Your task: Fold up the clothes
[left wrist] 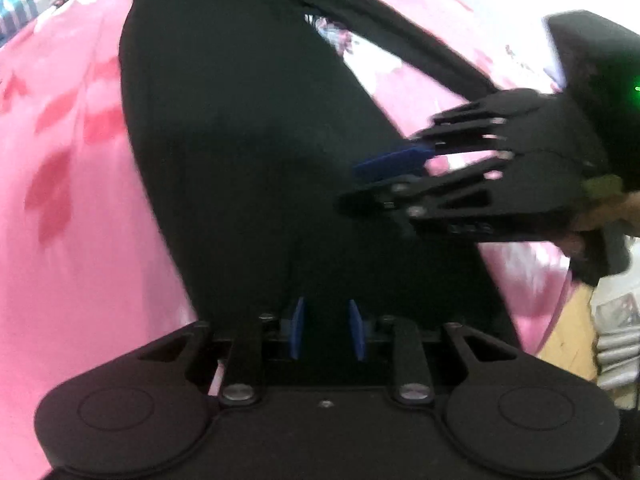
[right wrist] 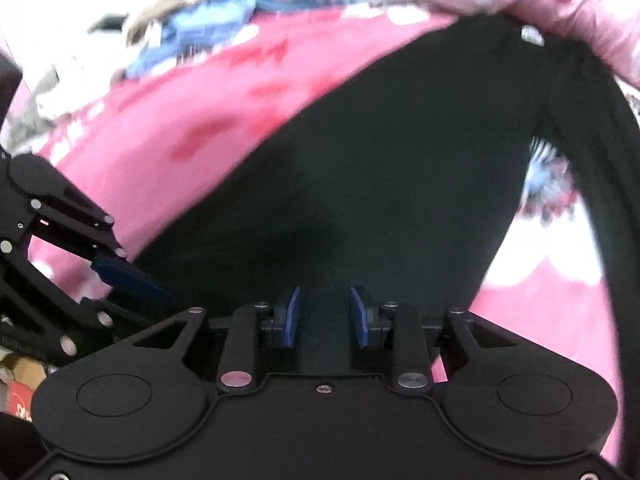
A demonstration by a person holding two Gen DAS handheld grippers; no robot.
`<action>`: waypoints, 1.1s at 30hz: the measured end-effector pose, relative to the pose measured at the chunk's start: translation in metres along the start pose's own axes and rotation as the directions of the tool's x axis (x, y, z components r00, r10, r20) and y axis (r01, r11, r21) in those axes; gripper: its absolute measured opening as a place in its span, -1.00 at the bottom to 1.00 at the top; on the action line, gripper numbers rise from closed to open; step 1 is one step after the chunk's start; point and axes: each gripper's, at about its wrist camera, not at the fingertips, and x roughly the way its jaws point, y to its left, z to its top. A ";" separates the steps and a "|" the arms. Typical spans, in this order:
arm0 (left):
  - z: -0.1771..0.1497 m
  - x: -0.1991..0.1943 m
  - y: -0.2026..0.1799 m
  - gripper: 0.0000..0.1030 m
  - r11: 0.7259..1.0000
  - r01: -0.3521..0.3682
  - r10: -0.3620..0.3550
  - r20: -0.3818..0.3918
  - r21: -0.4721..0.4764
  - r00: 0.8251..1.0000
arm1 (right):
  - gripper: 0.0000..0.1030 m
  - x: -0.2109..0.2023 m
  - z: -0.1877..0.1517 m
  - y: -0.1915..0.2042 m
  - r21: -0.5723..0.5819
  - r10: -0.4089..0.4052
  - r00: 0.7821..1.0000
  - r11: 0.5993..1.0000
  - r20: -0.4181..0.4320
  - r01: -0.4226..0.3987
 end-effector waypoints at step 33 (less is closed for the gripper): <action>0.099 0.120 -0.262 -0.53 0.969 0.224 -0.227 -0.010 -0.106 0.974 | -0.17 -0.194 -0.251 -0.115 0.554 -0.279 0.953 0.778 -0.118 0.296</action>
